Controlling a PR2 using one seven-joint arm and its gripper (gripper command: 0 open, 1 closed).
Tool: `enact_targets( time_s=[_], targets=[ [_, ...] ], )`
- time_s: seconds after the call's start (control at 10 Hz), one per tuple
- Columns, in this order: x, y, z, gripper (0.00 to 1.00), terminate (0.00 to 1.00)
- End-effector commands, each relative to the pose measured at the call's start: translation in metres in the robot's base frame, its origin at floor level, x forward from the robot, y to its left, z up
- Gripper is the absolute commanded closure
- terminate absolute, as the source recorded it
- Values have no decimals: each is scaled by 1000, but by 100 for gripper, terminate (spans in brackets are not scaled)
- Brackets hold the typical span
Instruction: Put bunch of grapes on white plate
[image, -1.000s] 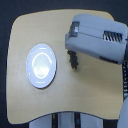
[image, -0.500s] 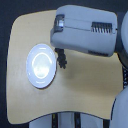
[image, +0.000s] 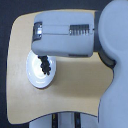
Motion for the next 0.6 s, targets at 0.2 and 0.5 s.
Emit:
enact_targets(
  time_s=[0.2, 0.5],
  targets=[
    [-28, 39, -71, 100, 0],
    [-30, 35, -93, 100, 0]
  ],
)
